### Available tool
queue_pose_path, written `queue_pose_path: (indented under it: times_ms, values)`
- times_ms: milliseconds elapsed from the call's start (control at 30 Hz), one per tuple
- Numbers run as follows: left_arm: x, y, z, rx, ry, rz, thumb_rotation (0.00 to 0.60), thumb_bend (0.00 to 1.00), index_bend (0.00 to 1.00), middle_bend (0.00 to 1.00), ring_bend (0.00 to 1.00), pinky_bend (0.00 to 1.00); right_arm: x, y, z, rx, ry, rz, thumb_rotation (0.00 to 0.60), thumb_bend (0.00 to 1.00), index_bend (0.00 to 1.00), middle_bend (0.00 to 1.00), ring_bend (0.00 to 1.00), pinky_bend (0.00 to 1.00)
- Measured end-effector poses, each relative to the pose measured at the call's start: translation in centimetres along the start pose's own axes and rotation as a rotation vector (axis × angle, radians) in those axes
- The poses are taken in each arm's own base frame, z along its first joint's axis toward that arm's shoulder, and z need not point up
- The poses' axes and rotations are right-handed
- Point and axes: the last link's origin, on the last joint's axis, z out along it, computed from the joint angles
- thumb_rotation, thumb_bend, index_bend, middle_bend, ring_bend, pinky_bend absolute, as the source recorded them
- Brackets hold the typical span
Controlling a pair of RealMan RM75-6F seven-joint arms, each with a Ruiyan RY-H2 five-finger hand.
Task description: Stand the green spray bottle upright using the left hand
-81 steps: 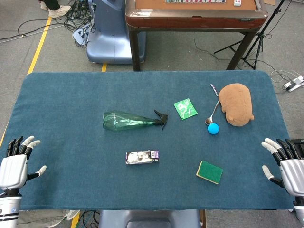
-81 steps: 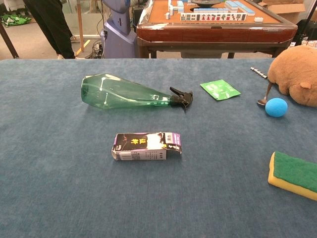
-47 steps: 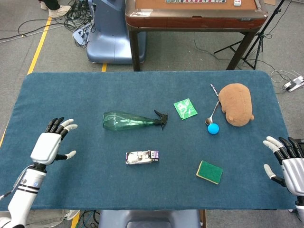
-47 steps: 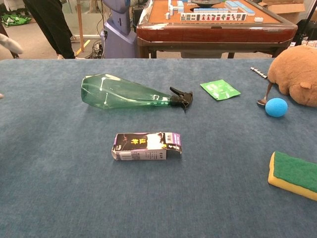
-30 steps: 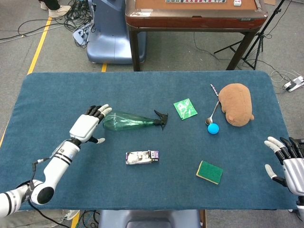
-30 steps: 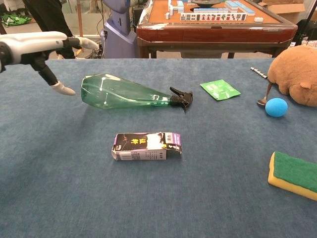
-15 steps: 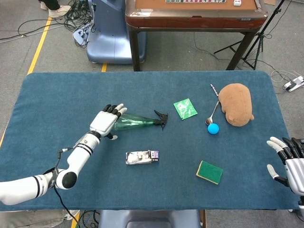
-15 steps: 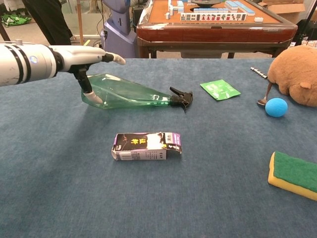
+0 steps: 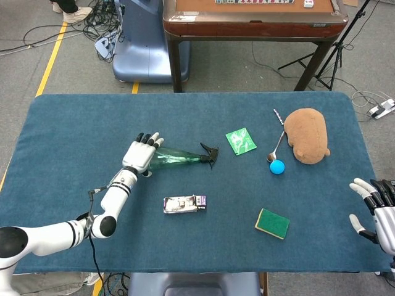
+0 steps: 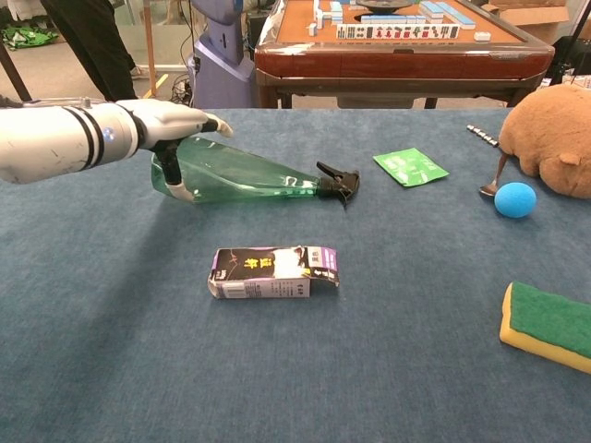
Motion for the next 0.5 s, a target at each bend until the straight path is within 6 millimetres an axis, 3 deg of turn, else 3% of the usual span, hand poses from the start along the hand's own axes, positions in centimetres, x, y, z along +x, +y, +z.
queue_pose_path:
  times_ms: [167,367,500]
  values:
    - [-0.4,-0.4,0.4,0.017,0.031,0.028,0.600,0.18,0.33,0.29,0.08,0.00,0.0,0.2,-0.1,-0.007,0.000,0.000,0.600,0.33,0.21,0.17,0.07,0.06]
    - [-0.9,-1.4,-0.1,-0.001,0.086,0.121,0.600,0.18,0.37,0.32,0.11,0.00,0.0,0.2,-0.1,-0.008,0.001,0.001,0.600,0.33,0.21,0.17,0.07,0.06]
    - [-1.0,-3.2,-1.1,-0.017,0.120,0.192,0.600,0.18,0.37,0.32,0.11,0.00,-0.2,0.0,0.0,-0.001,-0.004,0.002,0.600,0.33,0.21,0.17,0.07,0.06]
